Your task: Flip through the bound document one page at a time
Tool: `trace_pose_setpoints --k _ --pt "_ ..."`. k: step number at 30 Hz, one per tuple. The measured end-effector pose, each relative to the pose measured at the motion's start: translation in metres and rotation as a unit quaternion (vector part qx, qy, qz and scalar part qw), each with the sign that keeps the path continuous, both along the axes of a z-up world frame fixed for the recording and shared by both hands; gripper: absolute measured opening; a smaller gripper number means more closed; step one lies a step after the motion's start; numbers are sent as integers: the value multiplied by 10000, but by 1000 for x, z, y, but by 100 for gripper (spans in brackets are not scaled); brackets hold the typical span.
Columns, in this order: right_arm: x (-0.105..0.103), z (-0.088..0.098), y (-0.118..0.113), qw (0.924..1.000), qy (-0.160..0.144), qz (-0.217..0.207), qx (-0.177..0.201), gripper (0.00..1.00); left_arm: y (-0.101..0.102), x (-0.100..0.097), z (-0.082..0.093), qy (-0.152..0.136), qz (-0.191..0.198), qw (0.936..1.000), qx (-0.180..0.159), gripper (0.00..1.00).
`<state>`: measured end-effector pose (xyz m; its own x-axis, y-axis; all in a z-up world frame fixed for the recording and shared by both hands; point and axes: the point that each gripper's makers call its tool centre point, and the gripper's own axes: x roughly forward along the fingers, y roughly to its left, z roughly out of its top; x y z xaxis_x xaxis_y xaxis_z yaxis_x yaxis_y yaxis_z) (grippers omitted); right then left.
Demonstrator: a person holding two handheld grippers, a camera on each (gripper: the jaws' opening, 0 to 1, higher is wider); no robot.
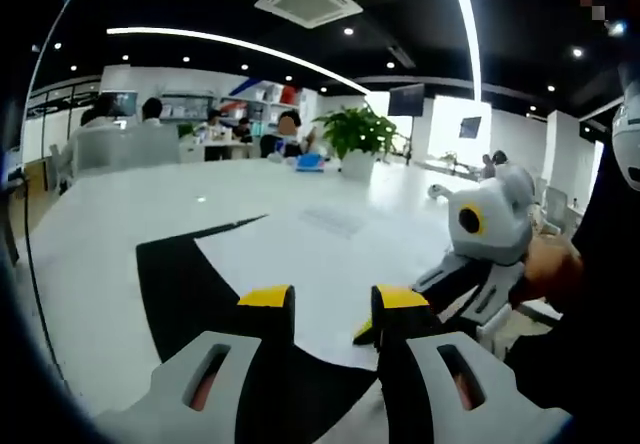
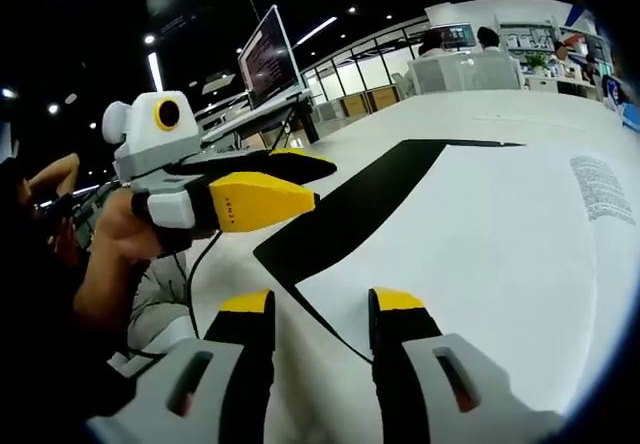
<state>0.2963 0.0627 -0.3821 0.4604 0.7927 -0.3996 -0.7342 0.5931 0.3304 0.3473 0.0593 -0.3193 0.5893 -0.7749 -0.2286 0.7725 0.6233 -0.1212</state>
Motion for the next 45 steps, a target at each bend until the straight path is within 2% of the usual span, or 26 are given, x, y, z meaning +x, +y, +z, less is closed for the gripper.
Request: trace_pose_setpoints --k 10,15,23,31,35,45 --pt "0 0 0 9999 -78 25 -74 38 -16 17 -20 31 -232 9971 720 33" --pt "-2 0 -1 9998 -130 9 -117 38 -21 29 -23 60 -249 9972 708 32" --pt "-2 -1 -1 9997 -177 18 -168 38 -30 36 -36 161 -228 9968 753 31" --pt "0 -2 0 9996 -212 -5 -204 38 -35 34 -48 259 -255 9949 938 29" --pt "-1 -2 1 9993 -280 39 -255 38 -36 34 -54 327 -264 9950 907 26" --pt "-1 -2 1 9994 -237 32 -260 38 -34 37 -62 364 -207 9946 947 26"
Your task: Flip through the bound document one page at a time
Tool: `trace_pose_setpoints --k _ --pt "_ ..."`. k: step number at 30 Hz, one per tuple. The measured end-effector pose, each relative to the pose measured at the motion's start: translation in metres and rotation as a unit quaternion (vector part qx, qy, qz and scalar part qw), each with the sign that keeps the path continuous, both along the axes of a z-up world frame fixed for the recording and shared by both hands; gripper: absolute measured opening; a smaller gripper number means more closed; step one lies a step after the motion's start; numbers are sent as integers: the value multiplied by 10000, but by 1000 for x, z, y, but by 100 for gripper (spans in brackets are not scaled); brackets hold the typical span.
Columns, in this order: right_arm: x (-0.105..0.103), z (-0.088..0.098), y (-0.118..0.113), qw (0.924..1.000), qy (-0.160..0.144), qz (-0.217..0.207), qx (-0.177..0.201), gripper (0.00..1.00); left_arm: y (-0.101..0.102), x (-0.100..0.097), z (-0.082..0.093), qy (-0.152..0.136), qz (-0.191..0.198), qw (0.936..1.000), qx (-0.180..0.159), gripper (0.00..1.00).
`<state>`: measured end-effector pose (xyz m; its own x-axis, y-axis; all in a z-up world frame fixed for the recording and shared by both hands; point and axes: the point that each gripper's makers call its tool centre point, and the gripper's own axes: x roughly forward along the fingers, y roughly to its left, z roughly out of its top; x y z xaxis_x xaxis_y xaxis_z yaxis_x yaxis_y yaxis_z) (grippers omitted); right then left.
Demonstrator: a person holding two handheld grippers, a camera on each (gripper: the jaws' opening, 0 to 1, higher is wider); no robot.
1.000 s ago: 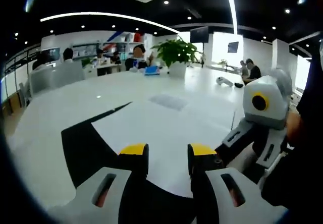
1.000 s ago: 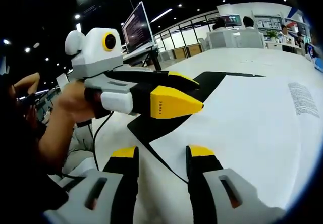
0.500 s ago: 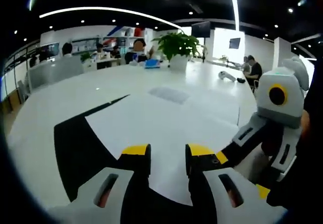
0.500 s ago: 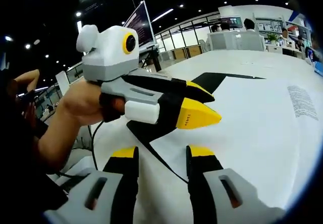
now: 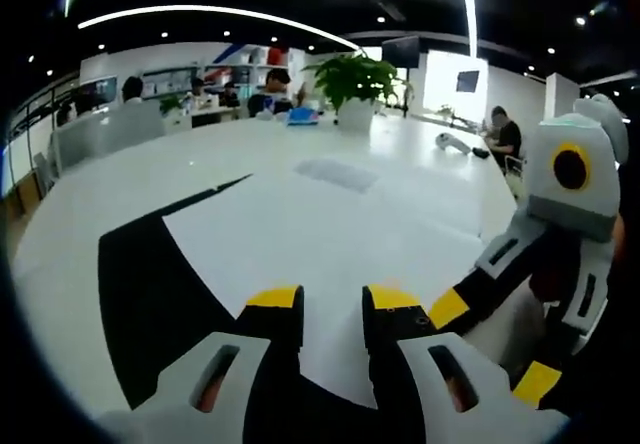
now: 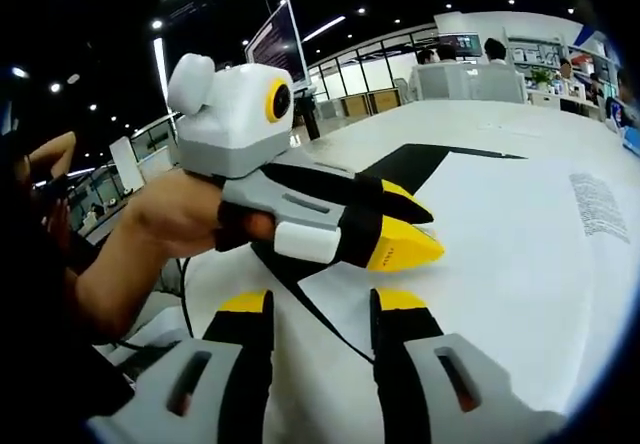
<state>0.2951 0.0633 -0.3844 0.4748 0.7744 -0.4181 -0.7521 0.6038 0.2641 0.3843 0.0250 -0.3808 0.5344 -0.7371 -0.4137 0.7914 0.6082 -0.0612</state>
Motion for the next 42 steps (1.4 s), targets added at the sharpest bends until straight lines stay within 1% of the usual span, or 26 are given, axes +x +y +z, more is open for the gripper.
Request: trace_pose_setpoints --k 2,8,14,18,26,29,34,37,42 --pt "0 0 0 10000 -7 2 -2 38 0 0 -2 33 2 10000 -9 26" --pt "-1 0 0 10000 -37 19 -14 39 3 -2 -9 59 30 9999 150 26" --pt "-1 -1 0 10000 -38 16 -4 38 3 -3 -8 10 8 9999 118 25" --pt "-1 0 1 10000 -54 20 -14 39 3 -5 -7 -142 -45 9996 252 25" --pt "-3 0 1 9999 -138 44 -35 40 3 -4 -7 -133 -61 9994 319 24" --pt "-3 0 1 9999 -124 35 -35 41 2 -8 -7 -122 -146 9993 309 21" --pt "-3 0 1 9999 -128 33 -48 41 2 -8 -7 -155 -153 9994 278 21" --pt "-4 0 2 9999 -132 101 -29 42 2 -8 -7 -156 -161 9995 233 21" --pt "-4 0 1 9998 -108 136 -9 41 2 -7 -7 -130 -167 9994 265 21"
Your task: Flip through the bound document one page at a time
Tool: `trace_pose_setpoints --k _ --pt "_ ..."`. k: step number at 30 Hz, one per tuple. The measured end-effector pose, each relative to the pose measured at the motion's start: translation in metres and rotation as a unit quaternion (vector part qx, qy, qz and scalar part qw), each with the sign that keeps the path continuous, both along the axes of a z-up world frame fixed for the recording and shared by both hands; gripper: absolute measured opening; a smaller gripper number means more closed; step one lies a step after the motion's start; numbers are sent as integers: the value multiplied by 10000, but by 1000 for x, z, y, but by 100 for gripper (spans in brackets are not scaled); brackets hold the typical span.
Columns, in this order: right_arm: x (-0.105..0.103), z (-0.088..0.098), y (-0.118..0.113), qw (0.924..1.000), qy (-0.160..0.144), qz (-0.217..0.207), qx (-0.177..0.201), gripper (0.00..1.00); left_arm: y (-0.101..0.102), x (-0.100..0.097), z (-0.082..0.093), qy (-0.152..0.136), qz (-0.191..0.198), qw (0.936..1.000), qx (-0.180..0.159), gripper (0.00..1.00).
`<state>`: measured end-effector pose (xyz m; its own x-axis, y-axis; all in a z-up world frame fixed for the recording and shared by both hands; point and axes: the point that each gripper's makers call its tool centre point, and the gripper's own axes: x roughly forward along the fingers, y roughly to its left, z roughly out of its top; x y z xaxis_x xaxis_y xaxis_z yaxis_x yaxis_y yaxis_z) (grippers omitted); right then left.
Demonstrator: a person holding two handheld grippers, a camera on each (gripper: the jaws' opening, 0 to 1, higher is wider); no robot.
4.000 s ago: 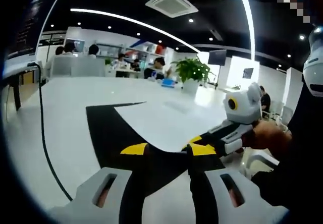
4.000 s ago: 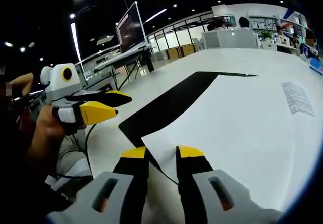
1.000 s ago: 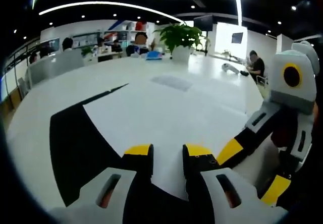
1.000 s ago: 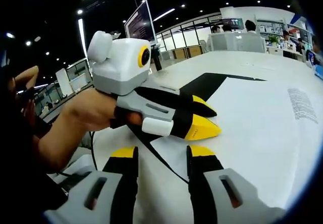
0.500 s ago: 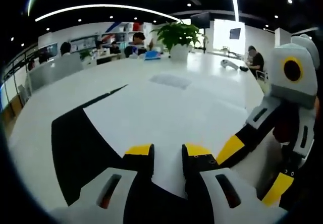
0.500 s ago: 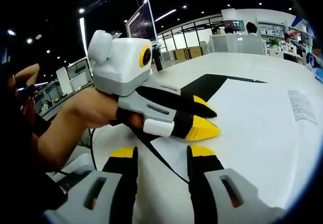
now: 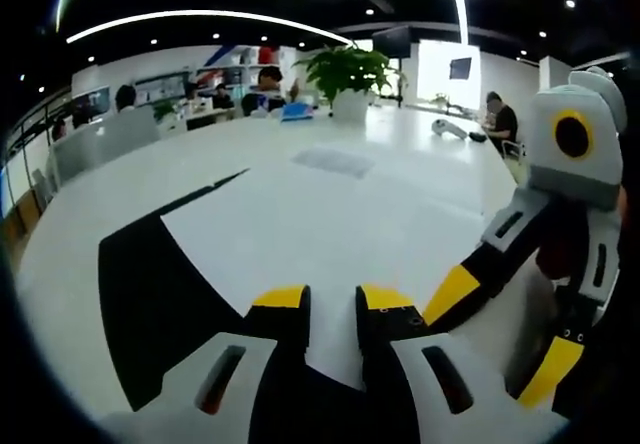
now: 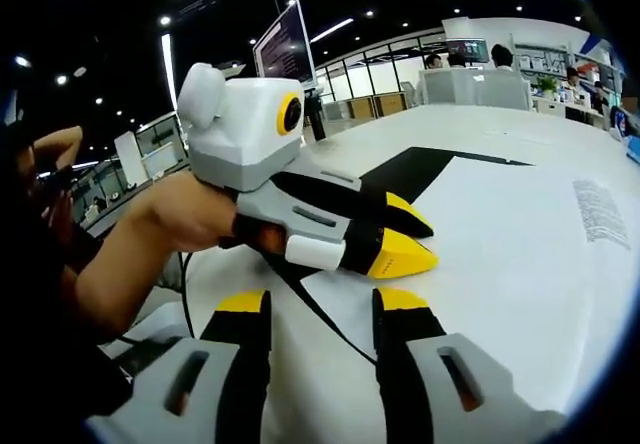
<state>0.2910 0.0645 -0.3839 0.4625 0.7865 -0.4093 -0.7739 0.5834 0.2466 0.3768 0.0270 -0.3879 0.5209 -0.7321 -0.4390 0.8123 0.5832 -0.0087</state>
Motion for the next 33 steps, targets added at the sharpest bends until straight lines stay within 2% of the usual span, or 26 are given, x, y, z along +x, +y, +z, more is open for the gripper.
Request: trace_pose_setpoints --k 6,8,9,11,12,19,22,23,26,27,29,30,33 --pt "-2 1 0 9999 25 126 54 43 0 2 0 -29 -39 10000 -2 21" --pt "-8 1 0 9994 98 323 0 43 -1 2 0 -36 -55 10000 -8 21" --pt "-14 1 -2 9983 99 565 -85 41 -1 2 0 -39 -60 10000 -10 21" --pt "-19 8 -6 9957 -180 909 -29 36 0 3 0 -40 -66 10000 -23 21" --pt "-18 12 -10 9953 -284 927 16 34 0 3 0 -47 -75 10000 -28 21" --pt "5 50 -63 9934 -761 655 559 33 -1 3 0 -81 -103 9999 -39 21" --pt "13 58 -86 9911 -989 638 622 32 -1 2 0 -83 -109 9999 -36 21" --pt "16 58 -92 9904 -1080 653 563 32 0 3 -1 -86 -114 9999 -39 21" --pt "22 50 -114 9854 -1480 848 7 31 0 4 -1 -96 -140 9998 -58 21" --pt "24 45 -122 9808 -1669 973 -275 30 0 4 -1 -99 -154 9998 -64 21" --pt "26 35 -134 9747 -1784 1178 -646 24 0 5 -1 -96 -175 9998 -66 21" --pt "28 33 -137 9711 -1879 1274 -736 21 0 5 -1 -94 -181 9998 -67 21" --pt "33 29 -146 9668 -1950 1434 -813 11 0 5 -2 -94 -205 9997 -73 21"
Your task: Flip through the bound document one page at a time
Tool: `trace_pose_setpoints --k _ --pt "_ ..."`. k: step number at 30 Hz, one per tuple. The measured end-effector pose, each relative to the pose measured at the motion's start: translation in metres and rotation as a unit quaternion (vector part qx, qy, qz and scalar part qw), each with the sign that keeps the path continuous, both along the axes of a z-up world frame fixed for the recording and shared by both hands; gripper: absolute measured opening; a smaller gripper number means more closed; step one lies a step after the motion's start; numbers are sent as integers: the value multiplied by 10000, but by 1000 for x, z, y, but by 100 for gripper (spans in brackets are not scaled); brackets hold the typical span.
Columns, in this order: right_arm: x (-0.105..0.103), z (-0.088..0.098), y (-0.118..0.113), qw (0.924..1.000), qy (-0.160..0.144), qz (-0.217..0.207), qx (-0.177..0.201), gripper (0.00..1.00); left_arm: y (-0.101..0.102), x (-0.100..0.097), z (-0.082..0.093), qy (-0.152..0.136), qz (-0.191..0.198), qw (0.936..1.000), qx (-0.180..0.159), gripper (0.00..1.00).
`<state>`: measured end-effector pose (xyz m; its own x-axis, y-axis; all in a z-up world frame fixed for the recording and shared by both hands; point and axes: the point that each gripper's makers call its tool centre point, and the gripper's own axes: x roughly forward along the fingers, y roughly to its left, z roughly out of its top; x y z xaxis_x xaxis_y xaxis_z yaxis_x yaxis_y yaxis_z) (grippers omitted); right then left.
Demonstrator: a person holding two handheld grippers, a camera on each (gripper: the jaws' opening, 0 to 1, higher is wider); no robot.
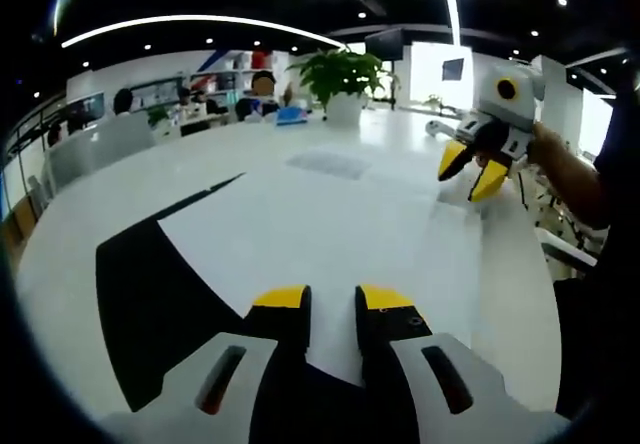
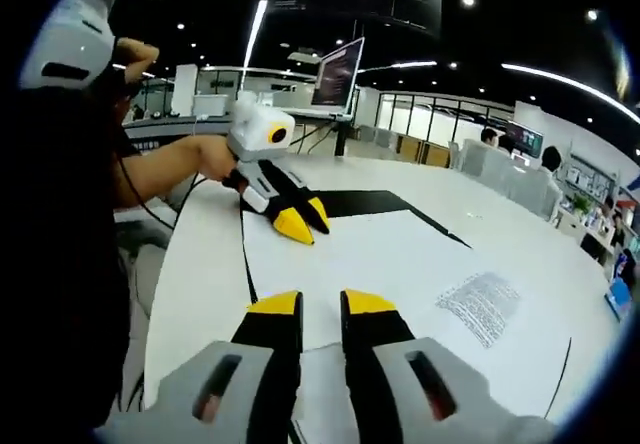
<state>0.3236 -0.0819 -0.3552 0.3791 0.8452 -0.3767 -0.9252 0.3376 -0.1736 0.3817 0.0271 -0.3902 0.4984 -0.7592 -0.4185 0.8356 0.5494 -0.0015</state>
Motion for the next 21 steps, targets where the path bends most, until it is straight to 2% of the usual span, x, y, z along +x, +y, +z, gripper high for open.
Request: trace_pose_setpoints --k 2,5,9,12,14,17,21 --pt "3 0 -4 9998 143 102 119 4 0 1 0 3 0 10000 -3 21" --pt "6 -2 -7 9986 291 312 302 2 0 1 -1 6 -2 10000 4 21" --pt "-10 -19 -5 9954 438 848 -81 2 1 2 -2 -4 -15 10000 4 21" --pt "-21 -25 0 9919 568 1132 -131 2 1 2 -2 2 -10 10000 -3 21" --pt "-20 -33 1 9918 511 1150 -240 2 1 1 -2 8 0 10000 7 21" --pt "-20 -31 0 9914 577 1159 -165 2 1 1 -2 -7 -12 10000 5 21" --pt "-15 -29 0 9925 491 1108 -176 2 1 0 -2 -27 -20 10000 15 21"
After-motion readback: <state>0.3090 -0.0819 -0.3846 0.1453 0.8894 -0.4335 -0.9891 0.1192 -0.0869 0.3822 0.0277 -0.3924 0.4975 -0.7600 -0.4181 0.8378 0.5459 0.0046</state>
